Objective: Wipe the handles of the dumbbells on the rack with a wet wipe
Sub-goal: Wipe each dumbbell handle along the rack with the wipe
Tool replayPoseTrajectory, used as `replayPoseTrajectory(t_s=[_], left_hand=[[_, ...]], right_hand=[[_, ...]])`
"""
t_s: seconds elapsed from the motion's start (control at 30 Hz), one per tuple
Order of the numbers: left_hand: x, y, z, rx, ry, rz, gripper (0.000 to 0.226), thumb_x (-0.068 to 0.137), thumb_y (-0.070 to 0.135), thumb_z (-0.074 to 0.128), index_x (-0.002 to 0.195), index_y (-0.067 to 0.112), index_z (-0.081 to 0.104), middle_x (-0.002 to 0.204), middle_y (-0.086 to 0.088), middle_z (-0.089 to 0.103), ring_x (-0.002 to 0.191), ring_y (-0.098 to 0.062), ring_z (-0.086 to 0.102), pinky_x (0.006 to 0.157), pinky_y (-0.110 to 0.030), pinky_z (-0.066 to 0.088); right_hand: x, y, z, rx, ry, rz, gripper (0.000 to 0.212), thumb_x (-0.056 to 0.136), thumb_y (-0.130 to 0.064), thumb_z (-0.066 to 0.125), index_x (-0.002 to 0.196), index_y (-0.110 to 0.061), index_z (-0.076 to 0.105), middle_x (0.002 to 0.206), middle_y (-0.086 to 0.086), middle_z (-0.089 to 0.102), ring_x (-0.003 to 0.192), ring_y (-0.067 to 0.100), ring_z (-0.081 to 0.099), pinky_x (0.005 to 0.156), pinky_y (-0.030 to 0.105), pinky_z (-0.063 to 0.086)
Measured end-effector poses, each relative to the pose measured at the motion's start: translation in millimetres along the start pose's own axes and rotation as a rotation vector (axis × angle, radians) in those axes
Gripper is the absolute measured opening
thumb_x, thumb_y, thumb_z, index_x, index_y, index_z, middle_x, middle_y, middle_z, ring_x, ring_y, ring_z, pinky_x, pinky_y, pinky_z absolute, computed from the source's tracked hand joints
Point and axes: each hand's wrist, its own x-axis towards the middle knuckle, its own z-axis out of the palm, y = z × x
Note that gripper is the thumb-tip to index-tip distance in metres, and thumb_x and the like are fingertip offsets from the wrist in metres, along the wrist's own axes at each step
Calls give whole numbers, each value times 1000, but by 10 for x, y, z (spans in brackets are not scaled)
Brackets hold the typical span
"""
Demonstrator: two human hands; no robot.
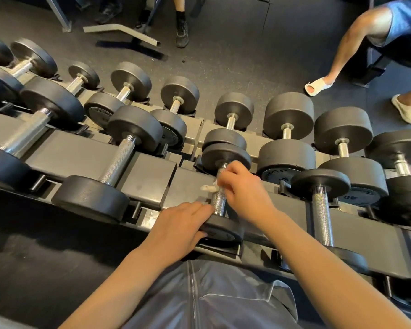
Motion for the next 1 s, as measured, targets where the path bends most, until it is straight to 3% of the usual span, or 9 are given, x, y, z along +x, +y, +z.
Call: replayPoseTrajectory(t_s=[0.13, 0.27, 0.33, 0.47, 0.57, 0.67, 0.77, 0.83, 1.0], left_hand=[[-28, 28, -14, -37, -19, -42, 46, 69, 30, 83, 106, 24, 56, 91, 6, 64, 75, -13, 62, 56, -32, 55], [-36, 16, -9, -45, -12, -53, 47, 66, 30, 84, 103, 23, 56, 88, 6, 62, 73, -13, 61, 52, -30, 53], [-14, 19, -4, -24, -14, -31, 50, 62, 31, 86, 100, 24, 55, 85, 8, 61, 69, -12, 60, 50, -29, 53], [-13, 17, 2, -24, -15, -20, 51, 60, 32, 88, 98, 24, 55, 82, 9, 61, 67, -10, 58, 51, -24, 51], [-12, 8, 3, -43, -39, -27, 48, 66, 30, 85, 103, 24, 55, 88, 7, 62, 73, -12, 59, 58, -29, 54], [-3, 17, 1, -55, -48, -31, 45, 71, 29, 82, 107, 23, 55, 93, 6, 62, 78, -14, 60, 64, -32, 55], [0, 41, -7, -45, -39, -34, 49, 67, 29, 84, 105, 25, 53, 91, 7, 61, 75, -12, 59, 60, -30, 54], [-6, 53, -4, -14, -11, -30, 55, 60, 31, 88, 102, 24, 53, 87, 8, 61, 70, -10, 59, 54, -26, 53], [-21, 81, 15, 32, 34, -11, 59, 58, 34, 89, 103, 23, 54, 83, 8, 59, 66, -9, 58, 49, -25, 50]], right_hand=[[265, 32, 37, -136, 84, -21, 4, 82, -6, 67, 85, -4, 64, 89, 12, 53, 61, 26, 54, 51, 33, 50], [110, -20, 114, 39, 115, 99, 14, 89, -27, 62, 94, -13, 62, 100, -1, 46, 80, 14, 50, 67, 22, 41], [65, -53, 149, 37, 117, 147, 16, 89, -31, 63, 92, -16, 58, 97, -5, 39, 78, 11, 45, 69, 20, 35], [41, -120, 179, -43, 83, 52, 11, 92, -20, 58, 97, -11, 61, 98, 1, 43, 76, 15, 50, 66, 22, 37], [127, -16, 104, -165, -14, -103, 28, 81, -3, 66, 108, -7, 61, 102, 11, 55, 80, 27, 60, 63, 30, 48], [300, 137, 46, -211, -7, -168, 32, 68, 7, 72, 98, -3, 65, 96, 15, 61, 83, 32, 61, 62, 37, 53], [269, 94, 82, -96, 0, -130, 25, 72, 6, 71, 94, -5, 67, 98, 11, 61, 90, 27, 60, 74, 33, 51], [134, 27, 75, -21, -73, -192, 18, 79, 0, 66, 95, -10, 66, 103, 5, 59, 97, 21, 57, 84, 31, 48], [-27, 84, -93, 190, -346, -291, 10, 85, -13, 67, 95, -15, 68, 96, -8, 58, 90, 5, 54, 84, 17, 43]])
